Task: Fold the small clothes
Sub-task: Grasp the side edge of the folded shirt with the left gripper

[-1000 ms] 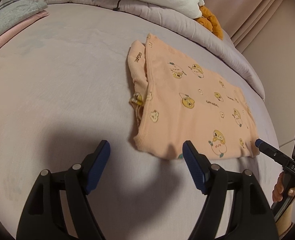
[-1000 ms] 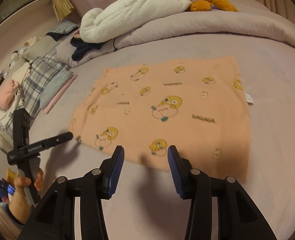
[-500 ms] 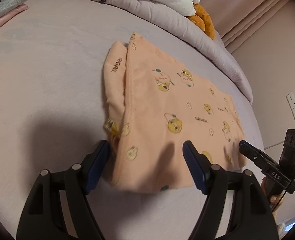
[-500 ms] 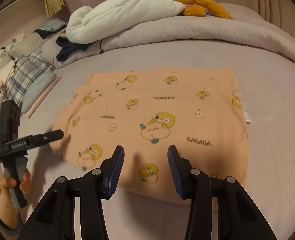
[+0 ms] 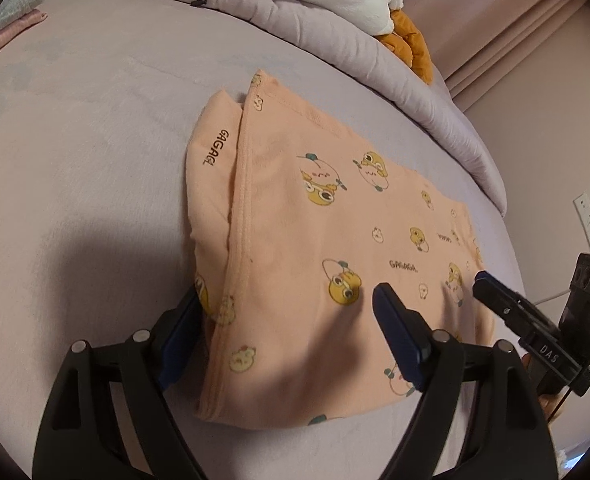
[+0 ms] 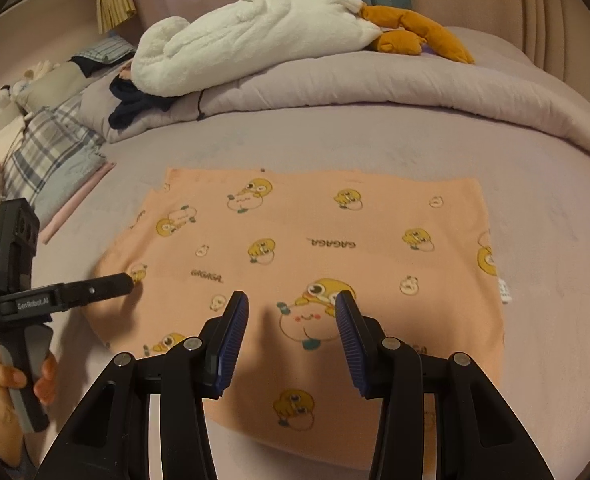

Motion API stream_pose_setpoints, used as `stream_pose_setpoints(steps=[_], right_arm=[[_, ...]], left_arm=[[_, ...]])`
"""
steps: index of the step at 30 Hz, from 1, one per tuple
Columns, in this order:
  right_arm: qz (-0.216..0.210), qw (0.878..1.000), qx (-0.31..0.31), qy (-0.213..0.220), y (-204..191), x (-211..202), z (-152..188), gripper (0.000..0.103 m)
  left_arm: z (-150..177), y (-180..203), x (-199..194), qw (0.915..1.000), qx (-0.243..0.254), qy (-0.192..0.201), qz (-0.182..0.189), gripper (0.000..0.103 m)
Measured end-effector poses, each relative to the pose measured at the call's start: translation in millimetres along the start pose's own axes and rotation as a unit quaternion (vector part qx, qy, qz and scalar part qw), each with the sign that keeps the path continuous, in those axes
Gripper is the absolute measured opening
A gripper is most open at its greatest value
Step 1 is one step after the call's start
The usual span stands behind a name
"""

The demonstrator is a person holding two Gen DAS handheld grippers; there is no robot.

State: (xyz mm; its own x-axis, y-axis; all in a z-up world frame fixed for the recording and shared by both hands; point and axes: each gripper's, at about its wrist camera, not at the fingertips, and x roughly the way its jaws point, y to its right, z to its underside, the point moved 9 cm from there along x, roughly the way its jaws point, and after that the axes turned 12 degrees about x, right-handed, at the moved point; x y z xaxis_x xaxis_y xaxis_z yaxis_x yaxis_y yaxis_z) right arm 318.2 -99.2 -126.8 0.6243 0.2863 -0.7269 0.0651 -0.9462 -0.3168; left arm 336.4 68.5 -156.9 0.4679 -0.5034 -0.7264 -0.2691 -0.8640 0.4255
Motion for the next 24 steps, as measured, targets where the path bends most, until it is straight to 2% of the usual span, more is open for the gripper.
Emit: stream_pose_setpoints(steps=[9, 24], right_arm=[[-0.002, 1.0, -0.012, -0.001, -5, 7, -7, 0.045], [-0.007, 1.0, -0.016, -0.006, -10, 26, -23, 0.045]], left_arm=[[-11, -5, 3, 0.9995, -0.023, 0.01, 0.021, 0.082], [-23, -8, 12, 0.9999, -0.009, 0.001, 0.005, 0.082]])
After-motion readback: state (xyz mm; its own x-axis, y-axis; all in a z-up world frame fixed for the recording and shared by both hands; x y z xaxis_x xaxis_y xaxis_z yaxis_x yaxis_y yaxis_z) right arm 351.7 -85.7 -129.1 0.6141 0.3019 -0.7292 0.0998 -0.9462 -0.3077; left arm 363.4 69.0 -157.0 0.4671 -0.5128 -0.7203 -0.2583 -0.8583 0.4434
